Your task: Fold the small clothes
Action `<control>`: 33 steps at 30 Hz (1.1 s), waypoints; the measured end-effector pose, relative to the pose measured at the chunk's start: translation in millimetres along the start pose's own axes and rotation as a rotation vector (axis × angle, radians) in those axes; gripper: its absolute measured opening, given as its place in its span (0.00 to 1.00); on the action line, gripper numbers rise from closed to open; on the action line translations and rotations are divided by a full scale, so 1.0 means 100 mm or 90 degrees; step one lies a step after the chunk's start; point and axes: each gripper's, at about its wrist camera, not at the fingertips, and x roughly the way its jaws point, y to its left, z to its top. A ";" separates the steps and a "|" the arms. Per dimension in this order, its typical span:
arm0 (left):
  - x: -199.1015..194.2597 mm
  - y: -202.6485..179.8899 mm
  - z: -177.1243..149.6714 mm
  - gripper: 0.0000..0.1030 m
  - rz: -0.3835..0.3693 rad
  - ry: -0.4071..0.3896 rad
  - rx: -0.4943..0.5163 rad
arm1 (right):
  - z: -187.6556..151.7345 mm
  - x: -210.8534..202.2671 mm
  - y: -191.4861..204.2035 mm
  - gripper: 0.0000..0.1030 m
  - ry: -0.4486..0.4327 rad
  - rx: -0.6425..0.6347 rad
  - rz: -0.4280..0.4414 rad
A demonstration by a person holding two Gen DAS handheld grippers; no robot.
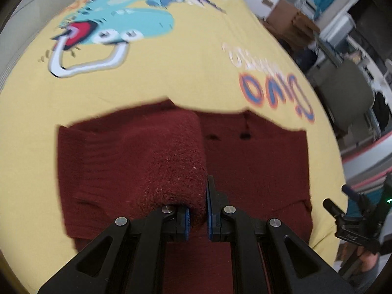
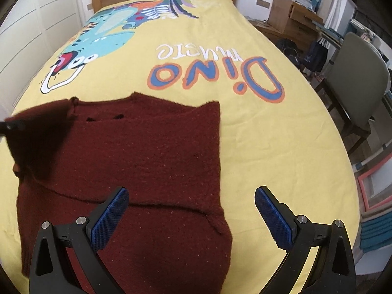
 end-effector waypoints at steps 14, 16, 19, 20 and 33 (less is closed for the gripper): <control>0.84 -0.05 -0.39 0.09 0.066 0.046 -0.009 | -0.30 0.28 0.02 0.99 0.059 0.013 0.028; 0.86 -0.06 -0.40 0.12 0.073 0.049 -0.001 | -0.32 0.30 0.03 0.99 0.062 0.013 0.028; 0.91 -0.09 -0.39 0.25 0.085 0.058 0.002 | -0.35 0.31 0.02 0.99 0.064 0.018 0.031; 0.91 -0.10 -0.39 0.31 0.083 0.059 0.003 | -0.36 0.31 0.01 0.99 0.064 0.020 0.031; 0.78 -0.37 -0.41 0.96 0.094 0.070 0.051 | -0.33 0.26 -0.02 0.99 0.055 0.014 0.029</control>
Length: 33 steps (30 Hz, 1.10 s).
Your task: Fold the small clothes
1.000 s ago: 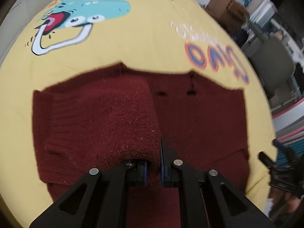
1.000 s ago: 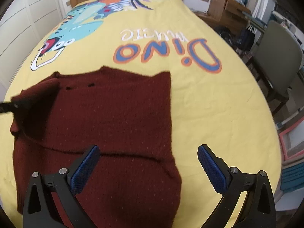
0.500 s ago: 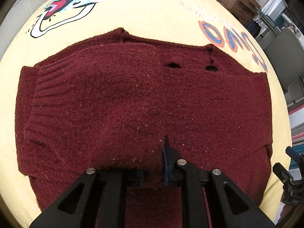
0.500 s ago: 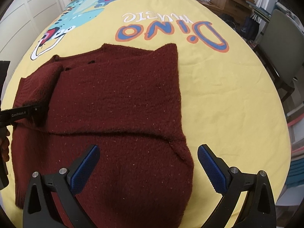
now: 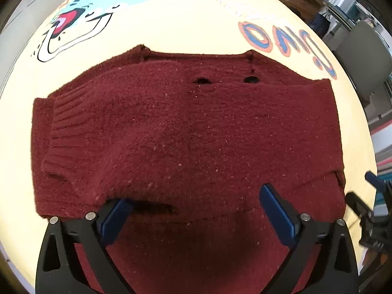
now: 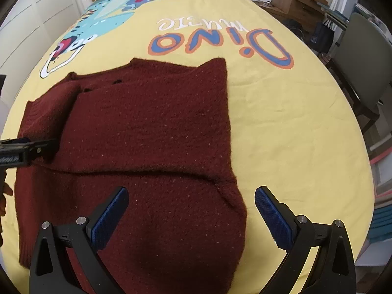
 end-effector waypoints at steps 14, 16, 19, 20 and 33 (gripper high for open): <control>-0.34 0.88 -0.42 0.96 0.051 0.022 0.009 | -0.05 0.04 0.04 0.99 0.009 -0.005 0.007; -0.37 1.08 -0.44 0.96 0.070 0.018 -0.015 | -0.03 0.04 0.09 0.99 0.010 -0.014 0.010; -0.39 1.34 -0.50 0.96 0.090 0.011 -0.045 | -0.02 0.04 0.16 0.99 0.008 -0.023 0.009; -0.38 1.40 -0.51 0.96 0.091 0.012 -0.055 | -0.01 0.04 0.18 0.99 0.008 -0.025 0.009; 0.06 1.63 -0.52 0.74 0.092 0.022 -0.067 | 0.08 0.09 0.63 0.99 0.018 -0.081 0.009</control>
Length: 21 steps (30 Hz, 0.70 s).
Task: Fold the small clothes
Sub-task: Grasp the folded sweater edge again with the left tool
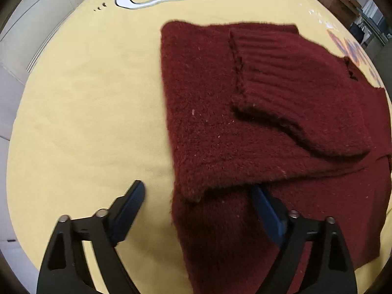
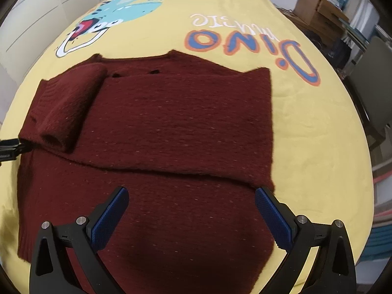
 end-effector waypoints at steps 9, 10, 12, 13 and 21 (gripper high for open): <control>0.05 0.08 0.03 0.18 -0.046 -0.002 -0.001 | 0.21 0.00 0.56 0.99 -0.010 -0.080 0.017; 0.04 0.10 0.05 0.13 -0.043 -0.003 0.000 | 0.25 -0.01 0.65 0.99 -0.014 -0.091 0.022; 0.02 0.12 0.06 0.10 -0.052 -0.005 -0.005 | 0.37 -0.03 0.87 0.99 -0.022 -0.113 0.044; 0.00 0.15 0.05 0.10 -0.058 -0.007 -0.008 | 0.42 -0.04 0.95 0.99 -0.026 -0.122 0.054; -0.02 0.38 0.03 0.10 -0.081 -0.006 -0.021 | 0.93 0.04 1.85 0.99 -0.047 -0.205 0.132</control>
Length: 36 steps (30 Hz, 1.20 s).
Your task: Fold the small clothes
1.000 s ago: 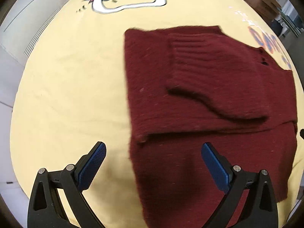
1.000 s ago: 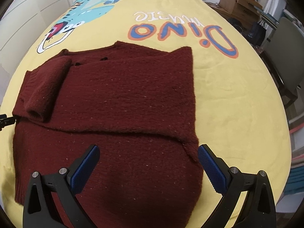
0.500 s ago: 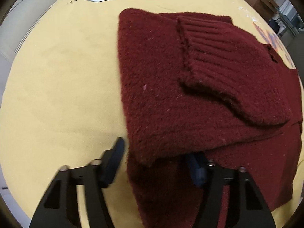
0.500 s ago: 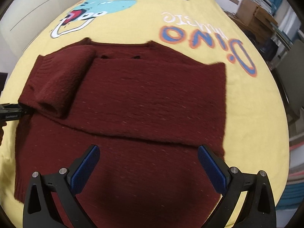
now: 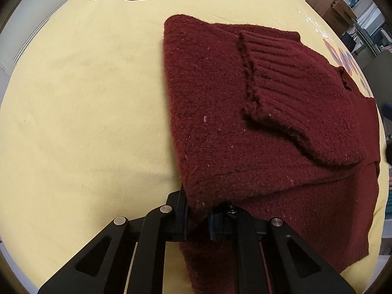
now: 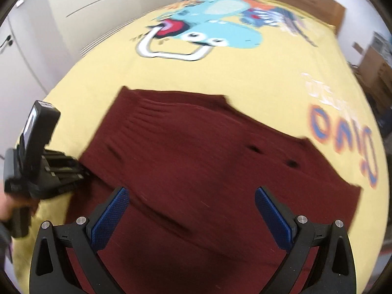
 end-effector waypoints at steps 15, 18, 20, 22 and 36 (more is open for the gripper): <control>0.00 -0.07 -0.20 0.10 0.020 0.003 0.022 | 0.24 0.98 0.63 0.85 0.139 -0.122 -0.001; 0.03 -0.10 -0.17 0.10 0.022 0.005 0.023 | 0.19 1.03 0.65 0.72 0.143 -0.143 -0.017; 0.01 -0.11 -0.14 0.10 0.019 0.006 0.019 | 0.20 0.99 0.63 0.40 0.141 -0.136 -0.029; 0.00 -0.11 -0.13 0.10 0.017 0.007 0.015 | 0.22 0.93 0.55 0.26 0.140 -0.118 -0.011; -0.07 -0.14 -0.12 0.09 0.030 0.004 0.006 | -0.10 0.24 -0.72 0.15 0.079 0.109 0.040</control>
